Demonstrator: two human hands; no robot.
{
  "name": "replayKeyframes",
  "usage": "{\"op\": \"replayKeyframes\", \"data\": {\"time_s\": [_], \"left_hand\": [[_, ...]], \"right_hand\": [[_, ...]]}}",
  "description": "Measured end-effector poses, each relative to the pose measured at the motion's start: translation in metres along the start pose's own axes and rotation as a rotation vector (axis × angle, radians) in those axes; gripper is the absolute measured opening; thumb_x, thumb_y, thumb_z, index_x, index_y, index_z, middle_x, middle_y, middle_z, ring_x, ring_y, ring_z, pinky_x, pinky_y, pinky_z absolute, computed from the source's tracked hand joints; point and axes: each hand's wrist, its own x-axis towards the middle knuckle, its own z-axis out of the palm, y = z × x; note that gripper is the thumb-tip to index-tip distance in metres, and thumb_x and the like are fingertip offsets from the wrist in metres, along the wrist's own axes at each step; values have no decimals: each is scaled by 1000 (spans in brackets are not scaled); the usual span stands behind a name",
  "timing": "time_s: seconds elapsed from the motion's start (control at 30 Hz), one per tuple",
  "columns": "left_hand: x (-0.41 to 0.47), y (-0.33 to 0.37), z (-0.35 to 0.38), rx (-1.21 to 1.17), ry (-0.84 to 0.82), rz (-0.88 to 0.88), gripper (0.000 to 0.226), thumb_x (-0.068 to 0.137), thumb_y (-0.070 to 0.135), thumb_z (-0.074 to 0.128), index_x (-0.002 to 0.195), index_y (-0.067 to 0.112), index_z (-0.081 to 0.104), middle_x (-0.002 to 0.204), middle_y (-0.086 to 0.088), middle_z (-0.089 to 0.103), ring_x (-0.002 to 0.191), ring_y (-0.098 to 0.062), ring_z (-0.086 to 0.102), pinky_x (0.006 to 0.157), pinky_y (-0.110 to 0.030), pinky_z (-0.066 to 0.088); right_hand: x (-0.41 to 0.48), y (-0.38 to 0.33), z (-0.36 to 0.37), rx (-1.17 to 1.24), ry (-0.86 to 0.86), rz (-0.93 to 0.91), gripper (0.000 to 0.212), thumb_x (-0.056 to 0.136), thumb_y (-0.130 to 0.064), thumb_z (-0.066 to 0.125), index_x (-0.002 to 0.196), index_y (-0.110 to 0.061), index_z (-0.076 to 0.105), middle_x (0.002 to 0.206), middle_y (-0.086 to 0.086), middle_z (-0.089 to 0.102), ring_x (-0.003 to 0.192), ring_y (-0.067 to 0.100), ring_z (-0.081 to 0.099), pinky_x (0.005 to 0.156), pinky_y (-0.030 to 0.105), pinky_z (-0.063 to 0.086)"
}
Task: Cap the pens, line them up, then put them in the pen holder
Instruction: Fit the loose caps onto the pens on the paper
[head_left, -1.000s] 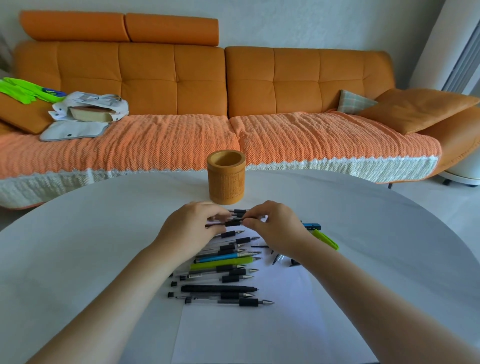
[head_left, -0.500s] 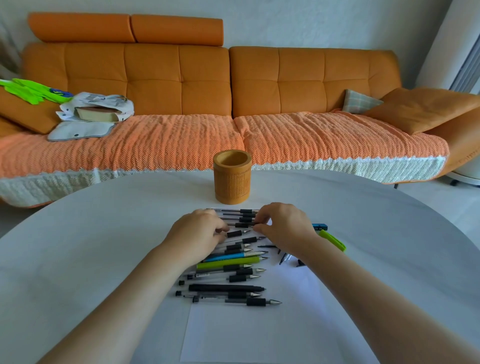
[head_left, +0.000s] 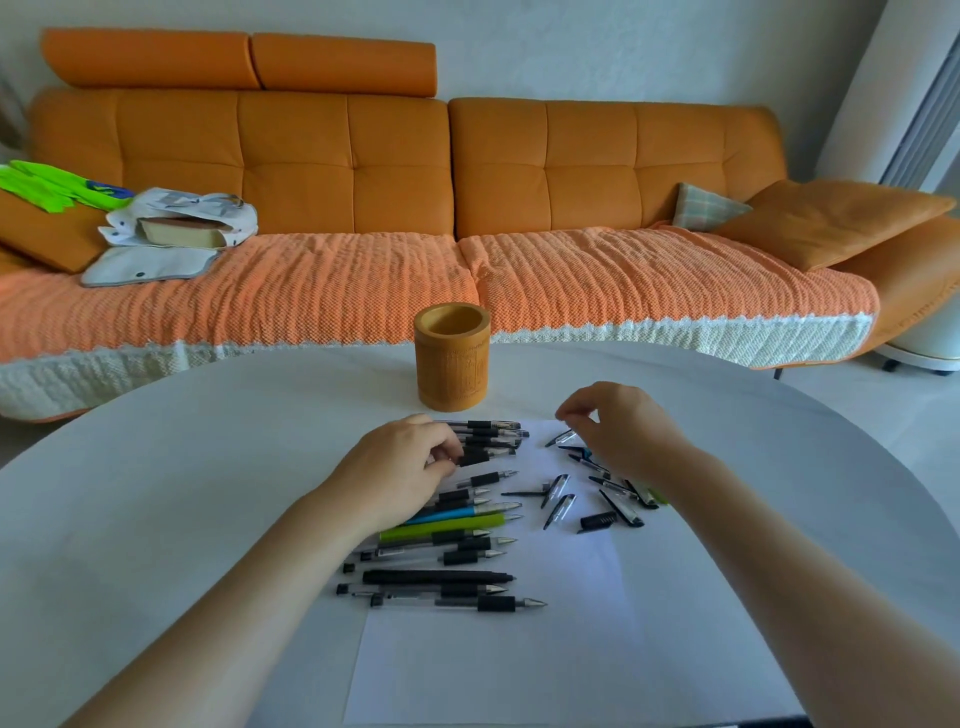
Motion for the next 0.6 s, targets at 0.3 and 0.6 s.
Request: {"op": "replayKeyframes", "data": {"time_s": [0.3,0.6], "left_hand": [[3,10,11,-14,-15,0,11,99,27,47,108,31,53,107,15,58,92,-9,56,81,-34,51],[1,7,10,-45,-16,-16,13,99,26,47,108,35,50,87,19,61,82,-1,57,72,-30,50]], "right_hand": [[2,19,4,-236,-71,-40,32,103,-21,44,127,-34,61,127,-10,56,107,19,61,80,32,51],[17,8,21,-379,-122,-92,30,99,-21,49,117,-38,67,118,-11,59,101,16,60,68,26,41]]}}
